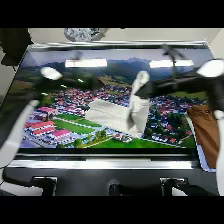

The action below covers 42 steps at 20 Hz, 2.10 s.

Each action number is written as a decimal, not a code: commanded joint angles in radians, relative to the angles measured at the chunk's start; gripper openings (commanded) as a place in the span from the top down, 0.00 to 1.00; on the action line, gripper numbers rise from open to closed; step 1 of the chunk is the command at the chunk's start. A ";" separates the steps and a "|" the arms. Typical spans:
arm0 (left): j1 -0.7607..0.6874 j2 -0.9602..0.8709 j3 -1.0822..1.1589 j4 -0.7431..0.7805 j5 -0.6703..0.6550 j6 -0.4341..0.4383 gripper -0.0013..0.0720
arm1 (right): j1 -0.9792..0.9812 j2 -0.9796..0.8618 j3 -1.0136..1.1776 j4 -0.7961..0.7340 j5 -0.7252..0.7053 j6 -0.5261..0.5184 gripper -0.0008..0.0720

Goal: Fold the shirts.

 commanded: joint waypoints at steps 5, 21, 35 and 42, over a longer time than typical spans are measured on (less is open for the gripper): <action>0.281 0.272 0.000 0.051 -0.093 0.004 0.94 | 0.286 -0.377 0.001 0.320 -0.328 -0.087 0.92; 0.354 0.290 -0.039 0.181 -0.143 0.048 0.94 | -0.110 -0.180 -0.145 -0.509 0.090 0.057 0.14; 0.323 0.280 -0.148 0.182 -0.163 0.049 0.94 | -0.052 -0.207 -0.499 0.249 -0.288 -0.350 0.92; 0.325 0.280 -0.181 0.182 -0.163 0.109 0.94 | -0.472 -0.033 -0.031 -0.065 0.019 -0.077 0.92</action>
